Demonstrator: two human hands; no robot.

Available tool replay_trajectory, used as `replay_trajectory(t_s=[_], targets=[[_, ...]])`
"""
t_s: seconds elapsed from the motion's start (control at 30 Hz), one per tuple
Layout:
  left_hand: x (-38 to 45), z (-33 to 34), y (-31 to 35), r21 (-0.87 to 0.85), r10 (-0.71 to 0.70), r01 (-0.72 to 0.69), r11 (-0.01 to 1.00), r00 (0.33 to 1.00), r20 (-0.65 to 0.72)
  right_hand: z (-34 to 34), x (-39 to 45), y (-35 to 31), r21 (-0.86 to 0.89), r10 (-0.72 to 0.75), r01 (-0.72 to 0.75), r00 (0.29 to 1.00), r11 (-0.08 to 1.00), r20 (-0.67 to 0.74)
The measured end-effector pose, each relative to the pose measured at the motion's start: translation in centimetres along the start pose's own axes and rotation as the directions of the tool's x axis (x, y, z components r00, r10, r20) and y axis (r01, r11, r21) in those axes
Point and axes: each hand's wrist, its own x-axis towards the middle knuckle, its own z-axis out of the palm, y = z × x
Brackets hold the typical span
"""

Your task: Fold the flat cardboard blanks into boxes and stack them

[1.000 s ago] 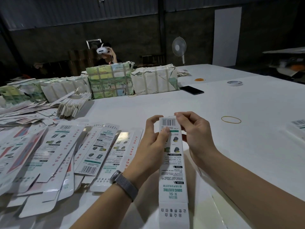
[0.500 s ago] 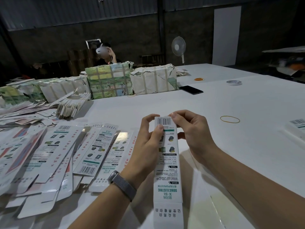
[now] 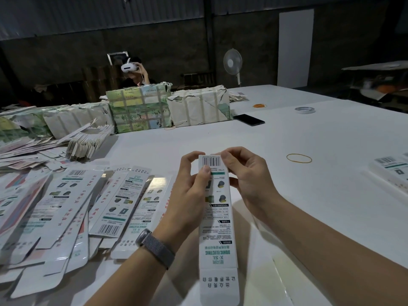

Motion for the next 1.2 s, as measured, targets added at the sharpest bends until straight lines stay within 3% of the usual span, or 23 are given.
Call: replay_trajectory(t_s=[0.1,0.2,0.4,0.47,0.6,0.7,0.77,0.83,1.0,1.1,1.2], targets=[[0.0,0.0,0.1,0.008,-0.004,0.004,1.0,1.0,0.007,0.0,-0.1,0.0,-0.038,-0.031,0.03,0.999,0.999,-0.026],[0.2,-0.2,0.2,0.012,-0.025,0.025,1.0,1.0,0.013,-0.1,0.1,0.0,-0.198,-0.072,0.058,0.995,0.978,-0.064],[0.4,-0.1,-0.1,0.019,-0.058,0.058,0.998,0.998,0.008,-0.3,0.3,-0.4,-0.232,-0.017,-0.003,0.996,0.973,-0.084],[0.6,-0.3,-0.1,-0.029,-0.076,0.075,0.997,0.997,-0.024,0.0,0.2,-0.4,-0.332,-0.009,-0.012,0.998,0.943,-0.061],[1.2,-1.2,0.2,-0.101,-0.085,0.075,0.992,0.992,-0.097,1.0,-0.3,-1.5,-0.731,-0.154,0.186,0.982,0.656,0.112],[1.1,-1.1,0.4,-0.187,-0.127,0.112,0.976,0.989,-0.071,1.4,-0.9,-3.2,-0.859,-0.041,0.267,0.96,0.437,0.278],[1.0,-1.1,0.6,-0.227,-0.172,0.154,0.962,0.983,-0.061,1.3,-1.2,-3.7,-0.921,0.045,0.305,0.945,0.242,0.325],[1.1,-1.0,0.8,-0.26,-0.185,0.173,0.95,0.983,-0.022,0.5,-1.6,-3.9,-0.937,0.057,0.329,0.94,0.117,0.337],[0.9,-0.7,0.8,-0.121,-0.115,0.117,0.986,0.993,0.022,-5.3,-2.2,-5.9,-0.982,0.021,0.154,0.987,0.11,0.158],[0.9,-0.8,0.5,-0.031,-0.066,0.066,0.997,0.998,0.001,-11.9,-3.1,-8.2,-0.999,0.006,-0.043,0.999,-0.03,-0.043],[0.7,-0.4,0.4,0.045,-0.04,0.039,0.998,0.999,0.013,-19.2,-4.0,-11.4,-0.954,-0.056,-0.252,0.968,-0.165,-0.246]])
